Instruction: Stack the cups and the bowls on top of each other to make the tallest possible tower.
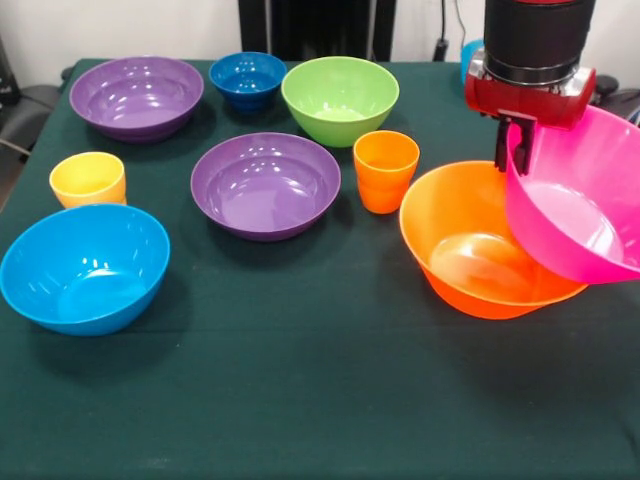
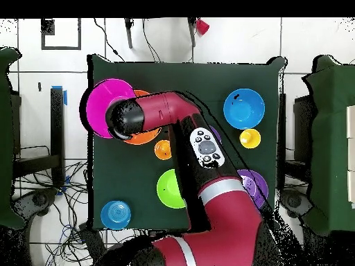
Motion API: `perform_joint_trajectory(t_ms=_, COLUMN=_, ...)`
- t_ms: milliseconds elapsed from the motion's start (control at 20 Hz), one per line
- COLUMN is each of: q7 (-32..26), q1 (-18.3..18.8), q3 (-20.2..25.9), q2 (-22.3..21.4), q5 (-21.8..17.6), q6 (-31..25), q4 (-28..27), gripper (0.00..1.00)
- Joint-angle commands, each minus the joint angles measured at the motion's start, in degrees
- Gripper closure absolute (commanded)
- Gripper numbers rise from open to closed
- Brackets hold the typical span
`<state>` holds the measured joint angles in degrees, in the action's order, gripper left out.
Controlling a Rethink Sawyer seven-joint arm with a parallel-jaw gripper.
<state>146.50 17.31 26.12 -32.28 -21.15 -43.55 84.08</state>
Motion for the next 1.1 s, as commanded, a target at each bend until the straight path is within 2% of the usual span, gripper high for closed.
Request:
perform_joint_trajectory(t_ms=50, q7=-0.45, q1=-0.56, q3=-2.48, q2=3.96, q5=-0.93, q6=1.07, q4=-0.91, gripper=1.0)
perform_joint_trajectory(t_ms=250, q7=0.35, q1=-0.45, q3=-2.49, q2=3.98, q5=-0.84, q6=2.77, q4=-0.88, gripper=1.0)
perform_joint_trajectory(t_ms=400, q7=-2.33, q1=0.74, q3=-1.79, q2=4.41, q5=-0.75, q6=1.07, q4=-1.04, gripper=1.0)
perform_joint_trajectory(t_ms=650, q7=-3.42, q1=1.67, q3=-1.07, q2=4.73, q5=-0.25, q6=0.68, q4=-0.96, gripper=1.0)
perform_joint_trajectory(t_ms=1100, q7=-7.14, q1=2.92, q3=-0.76, q2=5.53, q5=-0.49, q6=-3.42, q4=-3.61, gripper=1.0)
